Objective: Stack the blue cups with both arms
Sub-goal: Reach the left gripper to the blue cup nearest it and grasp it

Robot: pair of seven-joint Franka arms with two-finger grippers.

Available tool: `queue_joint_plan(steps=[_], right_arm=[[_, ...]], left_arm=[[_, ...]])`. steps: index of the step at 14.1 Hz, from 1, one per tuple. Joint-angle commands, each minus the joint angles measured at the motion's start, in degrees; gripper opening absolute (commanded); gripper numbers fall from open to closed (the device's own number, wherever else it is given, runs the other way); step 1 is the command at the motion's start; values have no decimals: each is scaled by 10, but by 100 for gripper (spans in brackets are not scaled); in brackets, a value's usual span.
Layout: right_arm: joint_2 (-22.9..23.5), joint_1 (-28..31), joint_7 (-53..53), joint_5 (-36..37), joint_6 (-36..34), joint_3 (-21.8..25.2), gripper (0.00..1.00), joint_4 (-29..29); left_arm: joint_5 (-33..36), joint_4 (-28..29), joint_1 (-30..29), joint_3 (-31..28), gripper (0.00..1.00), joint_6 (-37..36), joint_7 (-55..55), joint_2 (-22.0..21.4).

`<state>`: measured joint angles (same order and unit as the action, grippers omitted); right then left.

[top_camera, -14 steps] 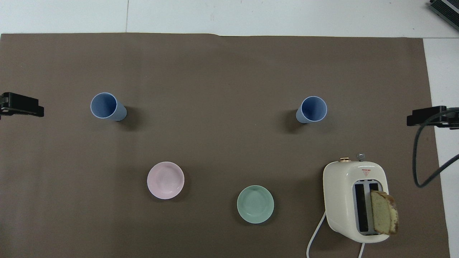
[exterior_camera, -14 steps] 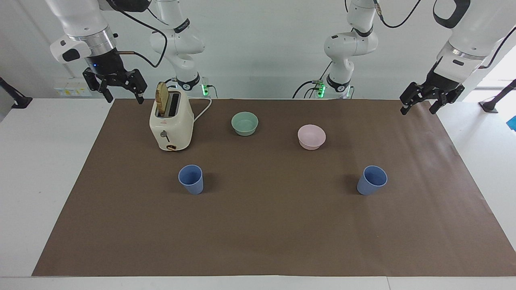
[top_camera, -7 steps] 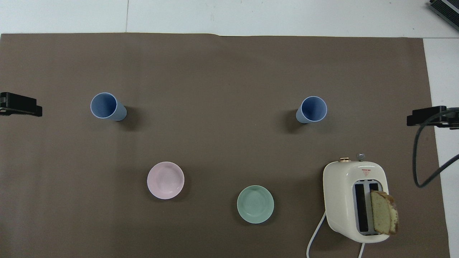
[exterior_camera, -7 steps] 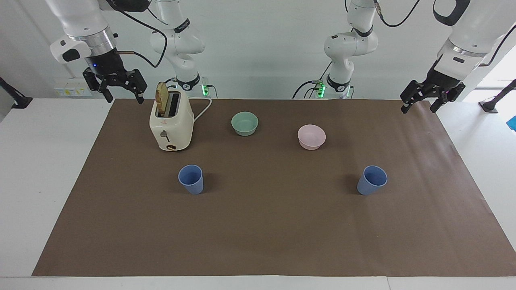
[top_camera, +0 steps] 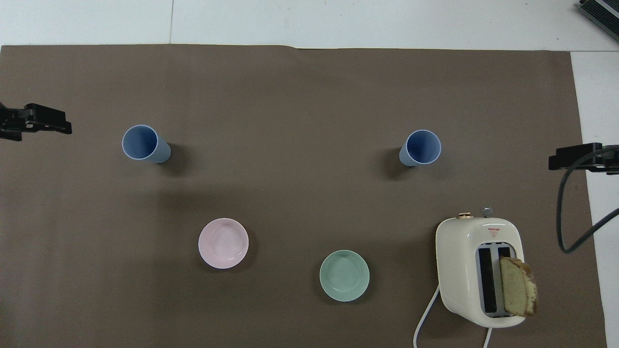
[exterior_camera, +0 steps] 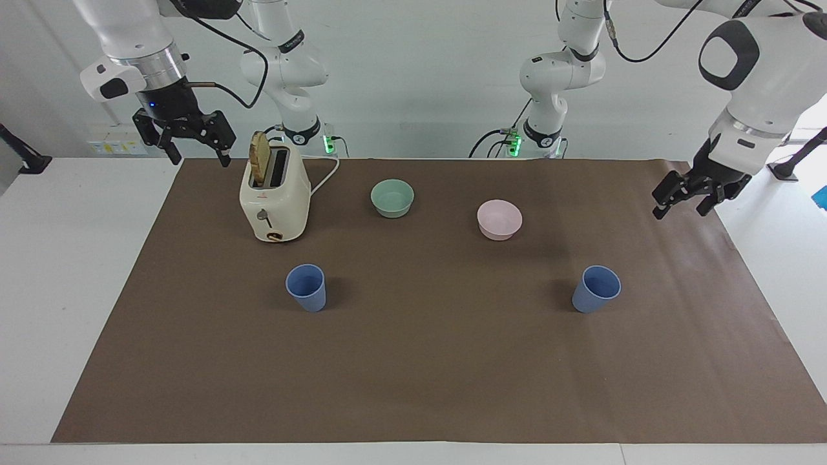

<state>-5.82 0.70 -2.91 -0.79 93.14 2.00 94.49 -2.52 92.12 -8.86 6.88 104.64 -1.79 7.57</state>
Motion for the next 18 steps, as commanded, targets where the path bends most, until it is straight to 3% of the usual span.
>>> queue_joint_plan(steps=[1, 4, 6, 13, 18], right_arm=[[-2, 6, -9, -2, 4, -5, 100, 2], [-2, 6, -9, -2, 4, -5, 100, 2], [-2, 6, -9, -2, 4, -5, 100, 2], [-2, 6, -9, -2, 4, -5, 100, 2], [-2, 6, -9, -2, 4, -5, 100, 2]], left_arm=[[-2, 25, 2, 3, 100, 66, -27, 29], [-2, 90, 1, 3, 100, 149, -31, 50], [-1, 104, 9, 2, 100, 194, -75, 70], [-1, 166, 35, 3, 100, 250, -111, 77], [27, 159, 36, 3, 100, 232, -106, 77]])
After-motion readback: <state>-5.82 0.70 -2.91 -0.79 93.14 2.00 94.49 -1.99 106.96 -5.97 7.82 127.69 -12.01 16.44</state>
